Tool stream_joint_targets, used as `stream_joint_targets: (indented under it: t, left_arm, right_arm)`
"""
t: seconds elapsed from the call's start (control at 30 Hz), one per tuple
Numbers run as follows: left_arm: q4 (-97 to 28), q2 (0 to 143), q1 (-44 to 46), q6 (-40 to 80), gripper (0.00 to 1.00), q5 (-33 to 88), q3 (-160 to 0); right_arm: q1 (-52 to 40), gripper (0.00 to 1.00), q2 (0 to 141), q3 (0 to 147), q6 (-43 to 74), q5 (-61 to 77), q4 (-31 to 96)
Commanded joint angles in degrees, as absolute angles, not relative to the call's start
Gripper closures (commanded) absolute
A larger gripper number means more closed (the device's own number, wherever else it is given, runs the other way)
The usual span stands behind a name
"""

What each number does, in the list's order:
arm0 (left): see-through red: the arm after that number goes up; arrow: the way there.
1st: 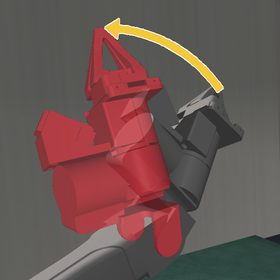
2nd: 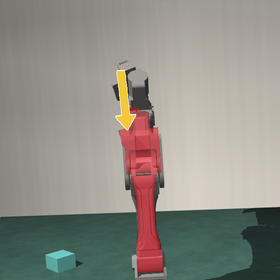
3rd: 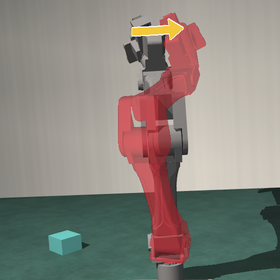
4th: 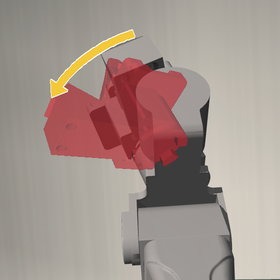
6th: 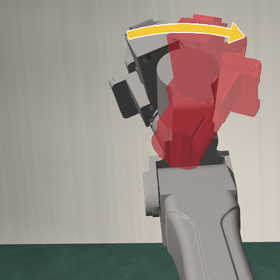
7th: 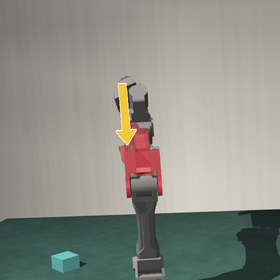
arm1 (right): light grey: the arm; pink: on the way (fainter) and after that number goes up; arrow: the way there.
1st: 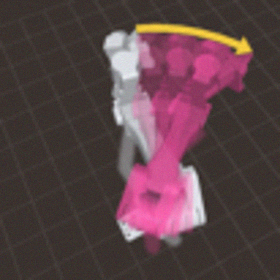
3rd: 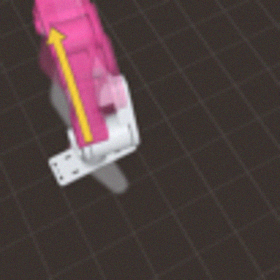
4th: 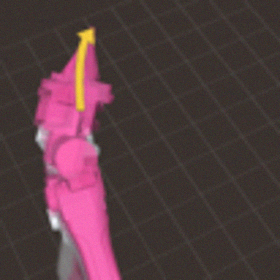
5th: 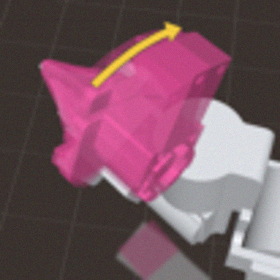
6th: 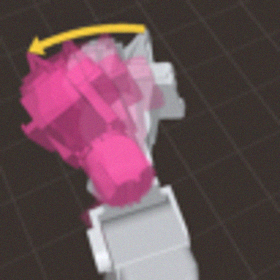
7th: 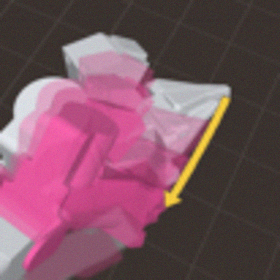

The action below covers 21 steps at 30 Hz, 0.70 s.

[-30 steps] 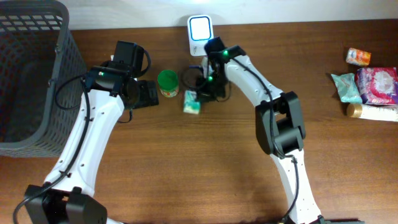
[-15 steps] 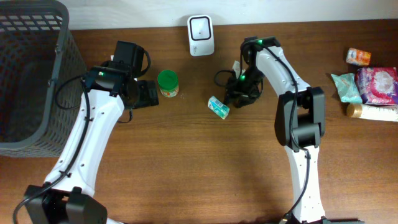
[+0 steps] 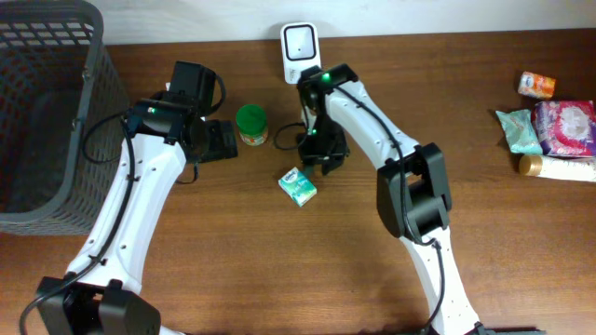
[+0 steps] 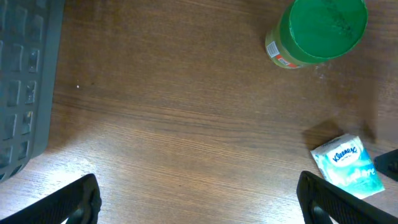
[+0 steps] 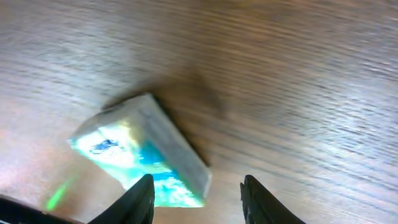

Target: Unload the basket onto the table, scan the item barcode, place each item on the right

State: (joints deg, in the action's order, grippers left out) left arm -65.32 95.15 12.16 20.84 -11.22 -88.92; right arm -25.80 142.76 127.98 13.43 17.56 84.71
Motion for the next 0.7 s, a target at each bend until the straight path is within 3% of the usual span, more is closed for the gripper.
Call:
stream_joint_targets:
  t: [0.0,0.13,0.27,0.47,0.57,0.67]
  left_arm:
    - [-65.2,94.9,12.3,21.4,0.01,-11.8,-89.0]
    - [-65.2,94.9,12.3,21.4,0.01,-11.8,-89.0]
    - [-65.2,94.9,12.3,21.4,0.01,-11.8,-89.0]
    - [-65.2,94.9,12.3,21.4,0.01,-11.8,-89.0]
    - [-65.2,94.9,12.3,21.4,0.01,-11.8,-89.0]
    - [-65.2,94.9,12.3,21.4,0.01,-11.8,-89.0]
  right_arm:
    - [-26.7,0.54,140.1,129.6,14.2,15.8,85.1]
    - [-26.7,0.43,140.1,128.5,8.1,16.1,85.6]
    - [-27.0,0.43,140.2,124.3,-0.8,20.8,83.9]
    - [-27.7,0.45,140.2,121.3,-1.7,20.8,80.1]
    - [-28.9,0.53,140.2,118.6,-1.7,20.8,76.5]
    - [-29.4,0.96,140.2,116.9,1.3,20.8,74.0]
